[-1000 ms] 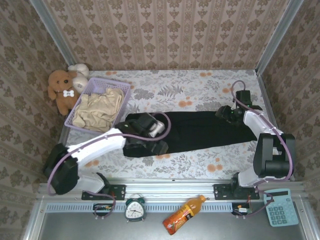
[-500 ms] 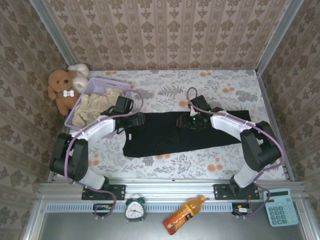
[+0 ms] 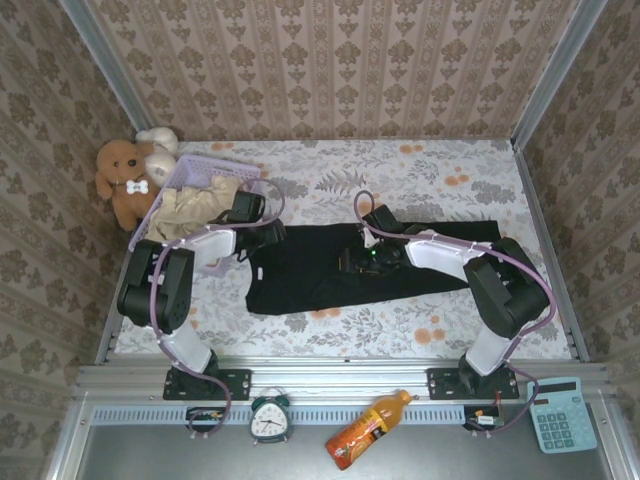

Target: Fold and stack the mixed laundry pile

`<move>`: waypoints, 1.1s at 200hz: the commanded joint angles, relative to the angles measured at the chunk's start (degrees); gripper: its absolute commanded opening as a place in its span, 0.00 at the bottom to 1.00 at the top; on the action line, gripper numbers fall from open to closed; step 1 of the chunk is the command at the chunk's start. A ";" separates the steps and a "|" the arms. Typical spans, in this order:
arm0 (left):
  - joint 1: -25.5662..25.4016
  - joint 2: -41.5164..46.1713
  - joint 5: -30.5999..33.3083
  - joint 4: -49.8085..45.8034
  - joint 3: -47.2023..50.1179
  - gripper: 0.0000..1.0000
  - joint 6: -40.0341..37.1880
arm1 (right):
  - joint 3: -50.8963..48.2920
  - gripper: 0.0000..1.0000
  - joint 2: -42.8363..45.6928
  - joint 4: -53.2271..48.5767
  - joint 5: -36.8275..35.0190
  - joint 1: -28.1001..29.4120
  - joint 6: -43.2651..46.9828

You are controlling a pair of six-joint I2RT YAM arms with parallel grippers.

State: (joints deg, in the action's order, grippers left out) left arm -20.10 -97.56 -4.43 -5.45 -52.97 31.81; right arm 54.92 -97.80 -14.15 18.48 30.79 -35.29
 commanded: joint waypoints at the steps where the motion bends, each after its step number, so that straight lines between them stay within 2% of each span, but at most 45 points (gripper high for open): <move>1: 0.50 -0.81 -2.02 2.81 -1.39 0.52 0.12 | -2.27 0.56 1.28 0.58 0.49 1.39 -1.77; 17: 0.50 -1.63 -2.36 3.61 -1.69 0.47 0.16 | -3.31 0.52 1.64 1.06 0.85 2.23 -2.58; 40: 0.50 -2.28 -1.74 2.89 -2.51 0.31 -0.17 | -3.83 0.41 2.06 1.58 1.25 2.59 -3.71; 65: 0.57 -0.96 -0.22 -0.87 -4.22 0.18 -1.04 | -3.63 0.20 3.57 0.87 0.75 2.61 -4.91; 73: 0.74 -0.63 -0.09 -2.48 -5.17 0.08 -1.37 | -3.17 0.11 4.12 -0.65 0.38 2.61 -5.56; 75: 0.87 -0.55 -0.04 -3.05 -5.49 0.07 -1.37 | -3.04 0.08 4.22 -1.21 0.28 2.61 -5.71; 76: 0.90 -0.58 -0.01 -3.42 -5.66 0.07 -1.34 | -2.79 0.02 4.39 -1.77 0.18 2.57 -5.96; 89: 2.08 -1.23 -1.71 -6.96 -8.13 0.00 -1.40 | -2.49 0.00 5.28 -3.33 0.39 2.61 -6.58; 109: 3.31 -2.29 -5.50 -8.44 -10.08 0.00 -0.28 | -2.96 0.00 6.96 -5.01 1.15 2.53 -8.27; 144: 3.65 -3.78 -4.59 -8.43 -11.76 0.00 0.09 | -5.35 0.00 9.59 -6.41 2.10 2.53 -10.83; 164: 3.75 -5.80 -5.01 -8.55 -12.48 0.07 0.22 | -6.79 0.00 9.76 -6.90 -0.61 2.29 -10.76; 173: 3.71 -6.54 -5.58 -8.52 -12.73 0.13 0.39 | -6.84 0.00 8.80 -6.96 -1.78 1.56 -10.29; 191: 3.67 -6.71 -5.60 -8.87 -12.79 0.18 0.21 | -6.50 0.00 7.22 -5.75 -2.47 0.13 -10.41; 196: 3.70 -6.40 -5.33 -8.83 -12.64 0.20 0.10 | -6.42 0.04 7.09 -5.29 -3.13 -0.01 -10.49; 198: 3.67 -6.28 -5.20 -8.86 -12.56 0.21 0.05 | -6.29 0.13 7.09 -5.17 -3.74 -0.02 -10.38; 199: 3.67 -6.22 -5.09 -8.87 -12.58 0.22 0.03 | -6.29 0.13 7.09 -5.17 -3.74 -0.02 -10.38; 200: 3.66 -6.14 -5.03 -8.91 -12.54 0.22 0.02 | -6.13 0.21 7.05 -5.16 -4.07 -0.02 -10.41; 205: 3.73 -5.88 -4.63 -9.27 -12.53 0.27 -0.08 | -5.66 0.41 6.90 -5.56 -4.40 -0.01 -9.95; 206: 3.74 -5.71 -4.63 -9.27 -12.56 0.29 -0.08 | -5.66 0.41 6.90 -5.56 -4.40 -0.01 -9.95; 208: 3.75 -5.62 -4.45 -9.57 -12.52 0.32 -0.19 | -5.16 0.48 6.86 -6.14 -4.54 -0.08 -9.64; 220: 3.75 -4.42 -3.70 -11.04 -12.73 0.42 -0.90 | -3.03 0.63 7.10 -9.45 -7.04 -0.03 -7.61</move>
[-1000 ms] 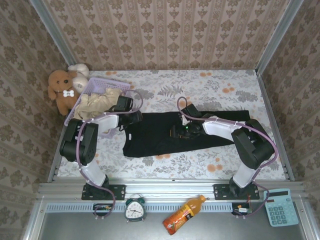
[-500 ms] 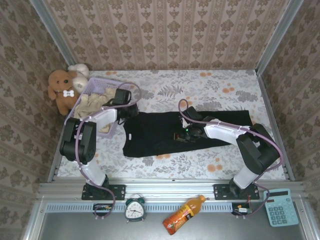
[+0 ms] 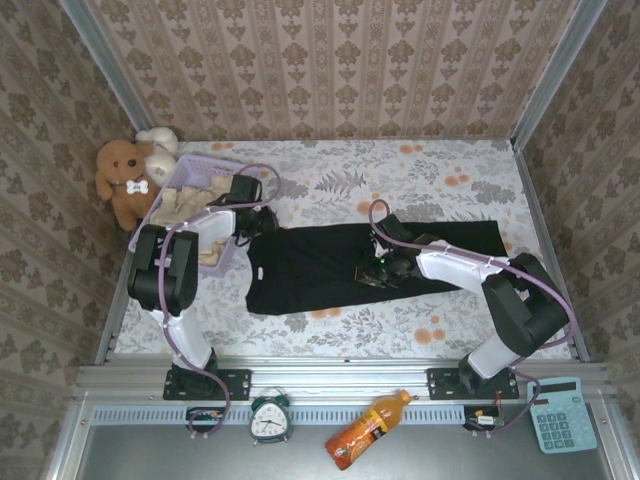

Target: Fold and stack the mixed laundry pile

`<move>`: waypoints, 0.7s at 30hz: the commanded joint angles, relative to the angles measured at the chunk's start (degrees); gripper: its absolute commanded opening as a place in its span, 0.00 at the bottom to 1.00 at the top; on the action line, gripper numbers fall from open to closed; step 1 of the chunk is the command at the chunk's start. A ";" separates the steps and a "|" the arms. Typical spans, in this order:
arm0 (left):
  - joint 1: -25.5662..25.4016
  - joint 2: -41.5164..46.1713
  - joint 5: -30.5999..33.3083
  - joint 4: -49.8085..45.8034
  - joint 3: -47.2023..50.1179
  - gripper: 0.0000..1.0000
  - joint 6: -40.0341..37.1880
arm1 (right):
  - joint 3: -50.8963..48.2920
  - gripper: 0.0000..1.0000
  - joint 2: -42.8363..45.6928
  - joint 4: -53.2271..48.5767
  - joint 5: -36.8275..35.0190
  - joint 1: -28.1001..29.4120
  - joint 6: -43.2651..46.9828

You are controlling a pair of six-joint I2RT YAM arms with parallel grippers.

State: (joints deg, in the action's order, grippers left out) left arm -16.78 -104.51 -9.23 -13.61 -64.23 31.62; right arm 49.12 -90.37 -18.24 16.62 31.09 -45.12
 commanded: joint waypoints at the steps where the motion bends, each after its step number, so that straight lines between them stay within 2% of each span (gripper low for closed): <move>1: 0.43 2.63 1.13 -2.95 -1.45 0.43 -0.73 | 2.88 0.65 -0.29 -5.60 -5.58 -0.33 2.36; 2: 0.43 3.57 1.76 -3.47 -1.32 0.50 -1.09 | 3.57 0.74 0.57 -7.21 -7.72 -0.46 3.88; 3: 0.43 4.62 2.10 -3.98 -1.09 0.55 -1.36 | 4.41 0.77 1.53 -8.75 -9.81 -0.66 5.31; 5: 0.34 6.76 1.73 -4.84 -0.73 0.58 -1.95 | 6.27 0.77 2.92 -10.13 -12.35 -1.49 7.72; 8: -0.51 10.29 0.16 -5.71 0.09 0.43 -2.11 | 9.05 0.72 3.24 -10.05 -14.65 -3.14 9.96; 10: -1.87 12.75 -0.63 -5.28 1.28 0.27 -1.61 | 10.49 0.66 2.04 -8.21 -14.91 -4.04 10.95; 13: -4.79 15.27 -1.85 -3.27 4.07 0.03 0.45 | 13.56 0.46 -2.29 -6.26 -16.19 -5.63 13.50; 15: -6.45 16.00 -3.15 -0.32 7.12 0.00 3.40 | 15.94 0.37 -5.47 -7.08 -18.94 -7.26 15.05; 17: -7.91 16.16 -3.98 3.73 10.65 0.00 6.59 | 16.85 0.33 -8.21 -6.10 -19.98 -10.17 15.74; 20: -8.97 14.37 -4.64 9.06 14.32 0.00 11.02 | 17.74 0.32 -11.96 -4.26 -18.56 -13.25 16.73; 21: -10.76 12.86 -4.92 10.66 14.97 0.00 12.67 | 18.68 0.33 -13.70 -4.71 -18.62 -14.01 17.74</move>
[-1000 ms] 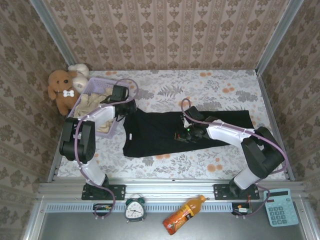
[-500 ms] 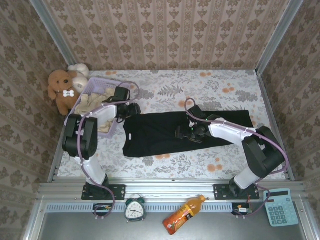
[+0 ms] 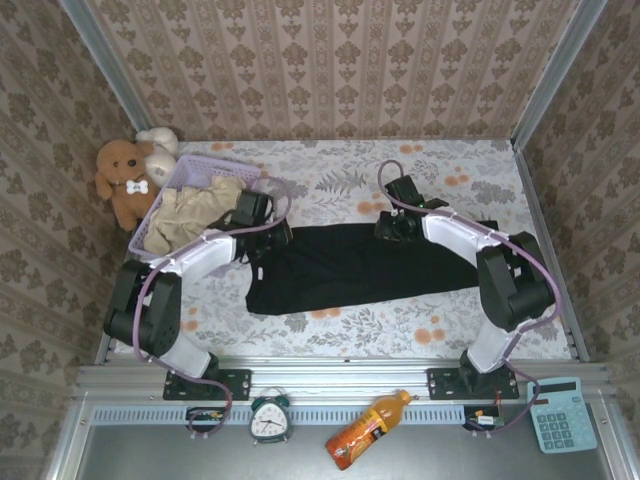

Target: Fold and stack the mixed laundry pile

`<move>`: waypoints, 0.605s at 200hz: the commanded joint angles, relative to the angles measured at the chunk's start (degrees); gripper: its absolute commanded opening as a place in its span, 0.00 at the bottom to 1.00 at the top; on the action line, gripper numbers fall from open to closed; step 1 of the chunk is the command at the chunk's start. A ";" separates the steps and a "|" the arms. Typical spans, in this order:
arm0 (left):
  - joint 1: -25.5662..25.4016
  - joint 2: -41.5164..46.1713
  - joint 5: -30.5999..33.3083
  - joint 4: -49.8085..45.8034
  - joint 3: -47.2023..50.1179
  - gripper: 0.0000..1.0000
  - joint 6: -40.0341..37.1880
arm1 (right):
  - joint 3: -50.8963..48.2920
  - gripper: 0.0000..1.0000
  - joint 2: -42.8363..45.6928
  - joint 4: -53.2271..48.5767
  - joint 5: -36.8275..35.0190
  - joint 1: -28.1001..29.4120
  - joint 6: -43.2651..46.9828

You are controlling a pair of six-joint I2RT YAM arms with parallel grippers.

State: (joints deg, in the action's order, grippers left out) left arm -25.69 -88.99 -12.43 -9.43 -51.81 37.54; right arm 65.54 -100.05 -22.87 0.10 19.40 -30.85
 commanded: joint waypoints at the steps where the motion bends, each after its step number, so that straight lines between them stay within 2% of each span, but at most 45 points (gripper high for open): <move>1: -2.30 -3.98 -2.17 7.53 2.58 0.00 7.67 | 3.05 0.32 -5.44 -0.87 -2.77 -2.68 3.86; 27: -3.28 -9.80 -4.17 7.67 1.95 0.00 9.70 | 4.44 0.33 -9.48 -4.02 -2.37 -4.95 3.70; 54: -3.58 -16.08 -3.52 6.59 -0.44 0.00 8.10 | 0.89 0.36 -8.11 -3.99 -0.97 -5.44 2.74; 83: -3.40 -24.95 -2.53 3.22 -12.02 0.00 4.39 | -3.74 0.38 -3.23 -4.18 1.04 -4.50 0.69; 98: -3.02 -29.55 -2.87 1.51 -19.53 0.00 2.88 | -6.64 0.39 -0.80 -3.03 5.20 -3.30 -1.28; 121: -2.53 -36.21 -3.88 -2.54 -31.51 0.00 0.71 | -10.62 0.39 0.93 -0.18 9.12 0.84 -5.45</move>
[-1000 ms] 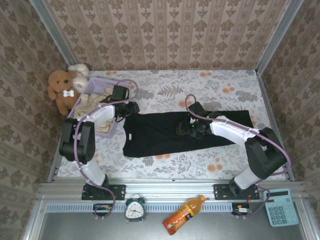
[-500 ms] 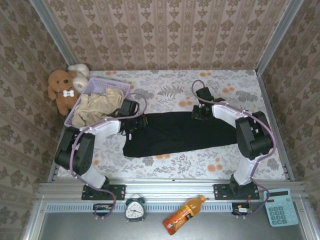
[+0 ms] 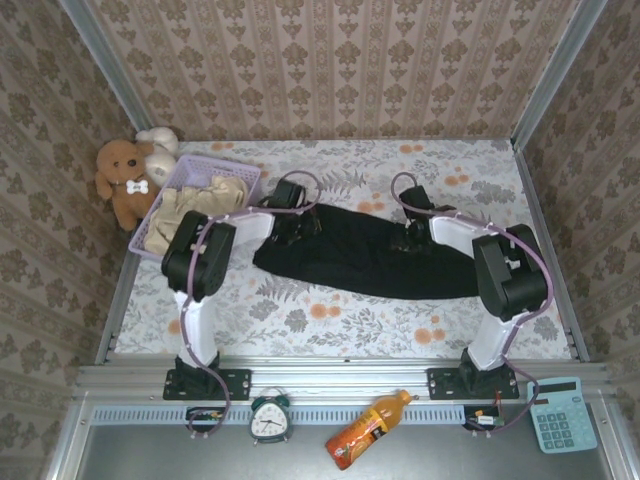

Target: Fold and stack the mixed laundry pile

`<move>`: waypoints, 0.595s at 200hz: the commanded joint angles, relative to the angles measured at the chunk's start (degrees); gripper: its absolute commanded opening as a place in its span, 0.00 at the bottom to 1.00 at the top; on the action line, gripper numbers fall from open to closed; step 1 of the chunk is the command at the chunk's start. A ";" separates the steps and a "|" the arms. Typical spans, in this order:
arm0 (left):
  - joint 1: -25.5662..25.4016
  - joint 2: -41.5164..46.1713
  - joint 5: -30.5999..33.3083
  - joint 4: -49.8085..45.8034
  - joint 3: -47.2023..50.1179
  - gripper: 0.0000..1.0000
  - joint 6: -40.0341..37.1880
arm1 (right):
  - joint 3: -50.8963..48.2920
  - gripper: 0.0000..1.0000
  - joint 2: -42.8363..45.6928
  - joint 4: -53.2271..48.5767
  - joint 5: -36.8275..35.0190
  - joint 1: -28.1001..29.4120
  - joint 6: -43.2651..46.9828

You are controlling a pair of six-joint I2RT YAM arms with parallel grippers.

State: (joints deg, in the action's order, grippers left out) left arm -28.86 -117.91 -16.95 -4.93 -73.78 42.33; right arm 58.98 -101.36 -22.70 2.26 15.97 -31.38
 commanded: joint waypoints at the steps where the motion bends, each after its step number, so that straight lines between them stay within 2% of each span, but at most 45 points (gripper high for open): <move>1: 0.69 -7.53 0.58 -7.30 -10.07 0.00 -4.17 | -4.10 0.39 2.27 -0.25 7.05 4.44 -5.06; 23: 1.65 -11.27 2.44 -11.94 -18.60 0.02 -7.04 | -4.27 0.42 2.14 -2.05 6.19 8.12 -7.63; 38: 2.43 -12.63 3.87 -13.71 -22.28 0.05 -8.62 | -4.89 0.51 4.03 -1.71 7.67 8.62 -9.40; 45: 4.67 -13.39 4.25 -14.81 -24.13 0.07 -9.22 | -4.75 0.52 5.44 -1.90 7.67 8.56 -9.53; 67: 7.24 -15.25 6.28 -18.72 -30.15 0.12 -12.00 | -0.91 0.58 9.96 -8.98 -0.54 7.34 -6.17; 96: 8.46 -15.63 5.98 -24.49 -38.20 0.19 -14.93 | 0.30 0.59 11.84 -11.36 -2.41 2.22 -2.55; 119: 7.02 -9.45 2.52 -22.57 -33.70 0.22 -14.74 | -1.08 0.55 11.01 -8.25 -0.49 0.15 -1.59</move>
State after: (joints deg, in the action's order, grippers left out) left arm -19.42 -133.75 -12.01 -24.32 -109.69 30.41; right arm 58.13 -90.02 -29.54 2.90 17.96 -35.46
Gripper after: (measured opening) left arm 0.209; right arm 0.572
